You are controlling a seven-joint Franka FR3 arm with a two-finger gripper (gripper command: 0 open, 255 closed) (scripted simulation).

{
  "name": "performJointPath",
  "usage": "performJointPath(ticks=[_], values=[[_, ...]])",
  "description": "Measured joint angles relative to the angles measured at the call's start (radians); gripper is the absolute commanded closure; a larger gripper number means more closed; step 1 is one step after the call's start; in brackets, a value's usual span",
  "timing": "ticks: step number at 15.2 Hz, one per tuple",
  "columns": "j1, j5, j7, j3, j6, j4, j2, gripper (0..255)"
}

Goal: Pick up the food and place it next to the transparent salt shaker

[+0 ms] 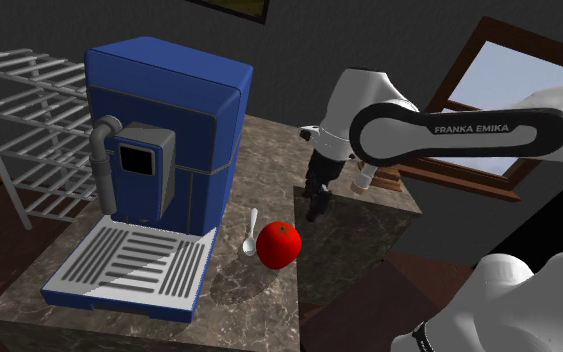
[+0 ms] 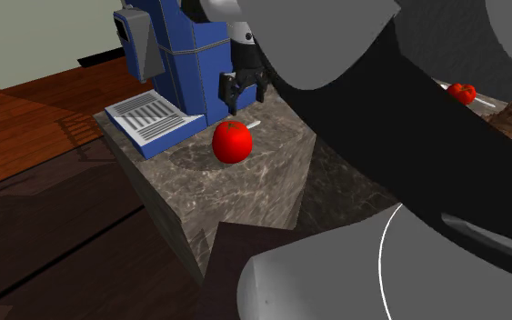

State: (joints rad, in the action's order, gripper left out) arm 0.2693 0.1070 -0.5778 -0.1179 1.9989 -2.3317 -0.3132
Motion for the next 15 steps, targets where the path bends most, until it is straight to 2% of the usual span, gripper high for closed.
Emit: performJointPath(ticks=[4,10,15], values=[[0.037,0.008,-0.064,-0.026,0.069,0.03,0.075,0],[0.044,0.011,-0.068,-0.036,0.16,-0.017,0.116,0],[0.044,0.01,-0.07,-0.036,0.178,-0.024,0.126,0]])
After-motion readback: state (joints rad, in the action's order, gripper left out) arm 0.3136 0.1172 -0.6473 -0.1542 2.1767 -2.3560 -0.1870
